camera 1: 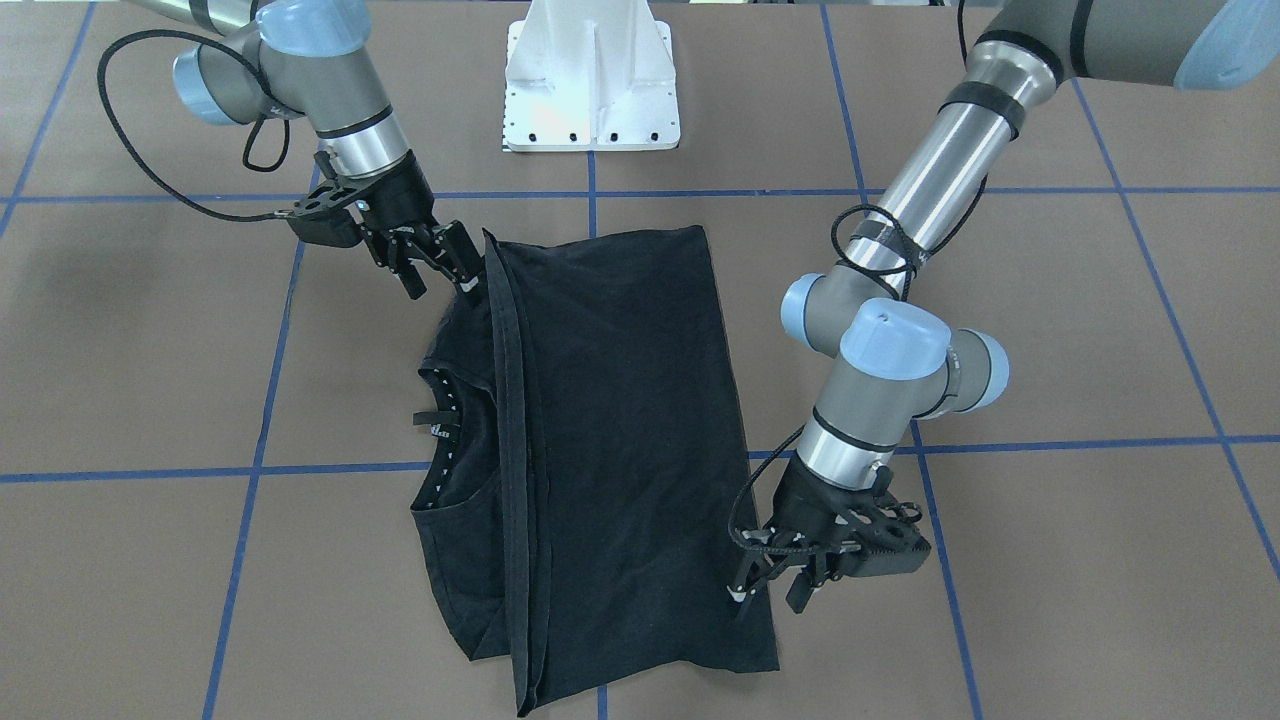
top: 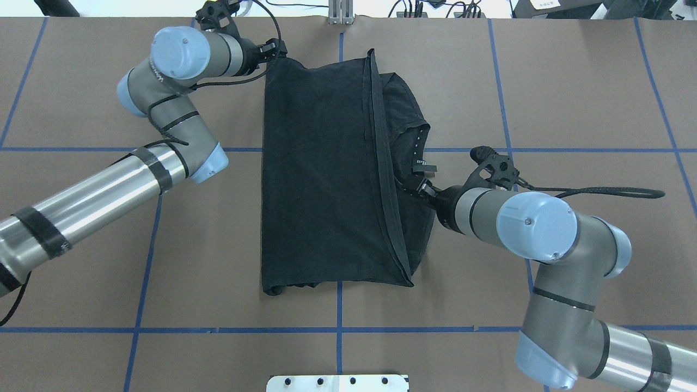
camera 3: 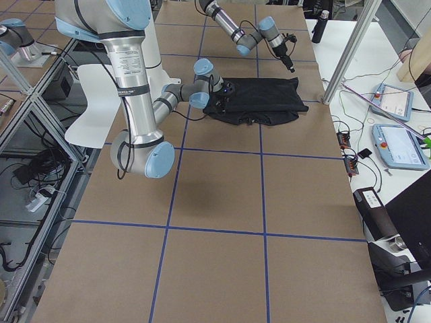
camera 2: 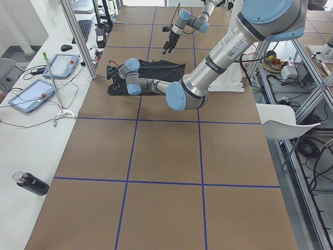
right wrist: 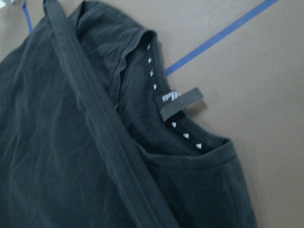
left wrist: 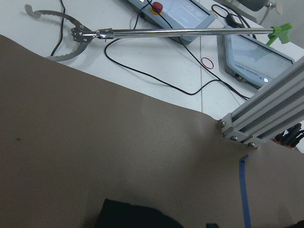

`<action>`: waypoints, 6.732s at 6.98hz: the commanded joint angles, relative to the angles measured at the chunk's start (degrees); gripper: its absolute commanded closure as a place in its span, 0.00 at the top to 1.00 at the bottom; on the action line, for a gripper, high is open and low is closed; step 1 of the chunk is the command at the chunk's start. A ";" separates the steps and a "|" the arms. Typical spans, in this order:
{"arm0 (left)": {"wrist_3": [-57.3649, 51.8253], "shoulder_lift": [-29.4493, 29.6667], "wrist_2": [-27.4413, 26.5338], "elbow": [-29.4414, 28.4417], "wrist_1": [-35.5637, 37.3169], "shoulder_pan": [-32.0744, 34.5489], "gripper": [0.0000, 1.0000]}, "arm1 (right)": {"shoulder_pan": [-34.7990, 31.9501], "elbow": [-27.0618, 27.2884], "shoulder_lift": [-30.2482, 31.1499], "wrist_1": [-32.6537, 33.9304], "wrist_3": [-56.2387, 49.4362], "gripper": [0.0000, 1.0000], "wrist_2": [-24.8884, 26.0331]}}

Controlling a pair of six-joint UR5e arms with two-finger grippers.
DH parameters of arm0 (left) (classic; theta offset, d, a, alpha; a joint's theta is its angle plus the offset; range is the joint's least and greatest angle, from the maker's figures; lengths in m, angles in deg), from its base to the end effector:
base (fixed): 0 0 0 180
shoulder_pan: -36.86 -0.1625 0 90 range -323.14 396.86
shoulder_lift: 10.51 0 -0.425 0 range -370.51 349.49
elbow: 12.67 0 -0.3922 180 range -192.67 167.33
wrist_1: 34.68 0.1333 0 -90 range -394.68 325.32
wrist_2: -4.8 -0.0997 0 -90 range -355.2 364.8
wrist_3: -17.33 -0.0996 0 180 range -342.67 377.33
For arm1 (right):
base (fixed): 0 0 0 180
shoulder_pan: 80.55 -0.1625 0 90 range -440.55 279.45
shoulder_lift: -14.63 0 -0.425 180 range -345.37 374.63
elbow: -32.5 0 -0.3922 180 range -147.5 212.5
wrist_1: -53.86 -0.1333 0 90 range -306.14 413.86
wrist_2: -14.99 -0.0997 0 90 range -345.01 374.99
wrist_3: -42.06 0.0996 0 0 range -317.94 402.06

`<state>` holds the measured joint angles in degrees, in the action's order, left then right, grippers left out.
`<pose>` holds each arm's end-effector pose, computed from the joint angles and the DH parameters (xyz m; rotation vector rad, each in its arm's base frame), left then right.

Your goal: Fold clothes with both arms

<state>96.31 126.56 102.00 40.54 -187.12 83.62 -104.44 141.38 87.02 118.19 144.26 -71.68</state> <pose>0.4745 -0.6809 0.3161 0.5228 1.1738 -0.4570 -0.4725 -0.3614 0.2926 0.1653 -1.0919 0.5974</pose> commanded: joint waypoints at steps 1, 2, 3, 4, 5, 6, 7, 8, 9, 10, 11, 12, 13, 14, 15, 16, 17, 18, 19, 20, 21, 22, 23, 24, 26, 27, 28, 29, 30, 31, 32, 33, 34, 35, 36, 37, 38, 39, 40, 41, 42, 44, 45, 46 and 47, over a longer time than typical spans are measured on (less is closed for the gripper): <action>0.12 -9.26 3.26 9.72 0.65 0.17 0.93 | 5.15 -0.52 -6.80 13.28 -21.06 0.77 0.18; 0.12 -12.24 3.26 11.99 0.65 0.08 0.93 | 6.99 -0.34 -7.26 15.88 -29.51 0.63 0.79; 0.20 -12.79 3.26 12.71 0.74 0.08 0.93 | 7.53 0.10 -7.35 19.48 -37.60 0.50 1.06; 0.29 -13.23 3.17 12.71 0.74 0.08 0.93 | 8.24 0.19 -8.48 24.12 -45.86 0.44 1.15; 0.38 -13.58 3.17 12.71 0.65 0.08 0.93 | 8.50 0.19 -10.06 28.87 -49.95 0.42 1.15; 0.38 -13.59 3.17 12.71 0.65 0.08 0.93 | 8.68 0.02 -11.38 31.70 -50.42 0.42 1.15; 0.38 -13.59 3.17 12.71 0.65 0.08 0.93 | 8.94 -0.42 -11.22 31.90 -50.52 0.41 1.15; 0.38 -14.02 3.17 12.71 0.48 0.08 0.93 | 9.47 -0.77 -11.22 32.25 -51.30 0.41 1.59; 0.38 -14.46 3.17 12.71 0.21 0.08 0.93 | 10.34 -0.86 -11.13 32.26 -51.57 0.41 2.46; 0.38 -14.46 3.17 12.71 0.12 0.08 0.93 | 10.35 -1.21 -11.22 32.26 -51.57 0.40 2.56; 0.38 -14.46 3.17 12.71 0.04 0.08 0.93 | 10.44 -1.39 -11.13 32.26 -51.57 0.31 2.47; 0.38 -14.81 3.17 12.71 -0.05 0.08 0.93 | 10.44 -1.65 -11.13 32.26 -51.57 0.11 2.56; 0.38 -14.90 3.17 12.71 -0.05 0.08 0.93 | 10.35 -1.83 -11.22 32.26 -51.57 0.00 2.56; 0.38 -14.90 3.17 12.80 -0.05 0.08 0.91 | 10.27 -1.92 -11.22 32.26 -51.57 0.00 2.56; 0.38 -14.90 3.17 12.80 -0.05 0.08 0.90 | 8.44 -1.22 -11.30 32.34 -51.66 0.00 1.51; 0.38 -14.90 3.17 12.80 -0.05 0.08 0.90 | 7.38 -0.09 -10.52 32.43 -51.66 0.00 0.55; 0.38 -14.90 3.09 12.97 0.04 0.08 0.90 | 7.10 1.32 -9.12 32.35 -51.05 0.00 0.01; 0.38 -14.82 3.00 13.24 0.04 0.08 0.90 | 7.45 2.98 -6.32 32.26 -47.65 0.00 -0.08; 0.38 -14.82 3.00 13.24 0.12 0.08 0.90 | 10.15 3.18 -4.55 32.08 -40.57 0.00 0.97; 0.38 -14.90 2.91 13.24 0.12 0.08 0.90 | 10.79 3.79 -3.58 32.08 -38.76 0.00 1.50; 0.38 -14.82 2.82 13.24 0.12 0.08 0.90 | 10.79 5.01 -2.79 32.08 -38.30 0.00 1.33; 0.47 -14.82 2.82 13.24 0.12 0.08 0.90 | 10.97 4.85 -2.95 31.99 -36.47 0.23 1.07; 0.47 -14.90 2.82 13.15 0.12 0.08 0.90 | 11.06 4.59 -3.22 31.73 -34.98 0.50 0.98; 0.38 -14.90 2.82 13.15 0.12 0.08 0.90 | 11.06 4.58 -3.48 31.64 -34.26 0.64 0.98; 0.38 -14.82 2.82 13.15 0.21 0.08 0.90 | 9.92 4.59 -3.92 29.46 -17.60 0.67 1.24; 0.47 -14.82 2.82 13.15 0.21 0.08 0.90 | 9.74 3.97 -3.31 23.09 -6.59 0.66 1.41; 0.47 -14.82 2.82 13.24 0.21 0.08 0.90 | 9.74 3.53 -2.44 21.29 -1.35 0.66 1.50; 0.47 -14.82 2.82 13.24 0.21 0.08 0.90 | 8.61 2.49 -2.78 21.18 4.36 0.66 1.59; 0.56 -14.73 2.82 13.33 0.21 0.08 0.91 | 7.73 1.87 -2.78 21.18 6.15 0.65 1.50; 0.56 -14.82 2.82 13.59 0.21 0.08 0.91 | 7.46 1.34 -2.78 21.18 6.17 0.65 1.50; 0.56 -14.82 2.82 13.68 0.21 0.08 0.91 | 7.37 0.64 -2.87 21.18 6.17 0.65 1.50; 0.56 -14.82 2.82 13.59 0.21 0.08 0.91 | 6.93 -0.50 -2.95 21.18 5.74 0.63 1.24; 0.64 -14.82 2.82 13.68 0.21 0.08 0.91 | 6.93 -0.86 -2.95 21.18 5.65 0.63 1.15; 1.08 -14.82 2.82 13.59 0.21 0.08 0.91 | 6.93 -1.04 -2.95 21.27 5.65 0.63 0.89; 1.08 -14.82 2.82 13.59 0.21 0.08 0.91 | 7.01 -0.95 -3.22 21.27 5.91 0.65 0.71; 1.08 -14.82 2.82 13.59 0.21 0.08 0.91 | 7.10 -1.04 -3.31 21.18 6.00 0.65 0.80; 1.17 -14.73 2.82 13.68 0.21 0.08 0.91 | 7.10 -1.13 -3.22 21.18 6.08 0.67 0.80; 1.17 -14.73 2.82 13.68 0.21 0.00 0.91 | 7.27 -1.39 -3.22 21.18 6.09 0.67 0.80; 1.17 -14.82 2.82 13.68 0.21 0.08 0.91 | 7.45 -1.57 -3.31 21.10 6.17 0.68 0.89; 1.17 -14.82 2.82 13.68 0.21 0.08 0.91 | 7.54 -1.83 -3.74 21.18 6.17 0.67 0.89; 1.17 -14.82 2.82 13.68 0.21 0.08 0.91 | 7.54 -2.53 -4.09 20.92 6.17 0.66 0.89; 1.17 -14.82 2.82 13.68 0.21 0.08 0.91 | 7.80 -2.71 -4.10 20.74 6.70 0.05 0.89; 1.17 -14.82 2.91 13.68 0.21 0.08 0.91 | 7.80 -2.62 -4.10 20.74 6.61 0.00 0.80; 1.17 -14.82 2.91 13.68 0.21 0.08 0.91 | 7.80 -2.28 -4.10 20.74 6.53 0.00 0.80; 1.17 -14.82 2.91 13.68 0.21 0.08 0.91 | 7.72 -2.01 -4.01 20.74 6.52 0.00 0.80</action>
<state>97.48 111.75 104.90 54.22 -186.91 83.70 -96.63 138.99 82.94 138.93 150.81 -70.89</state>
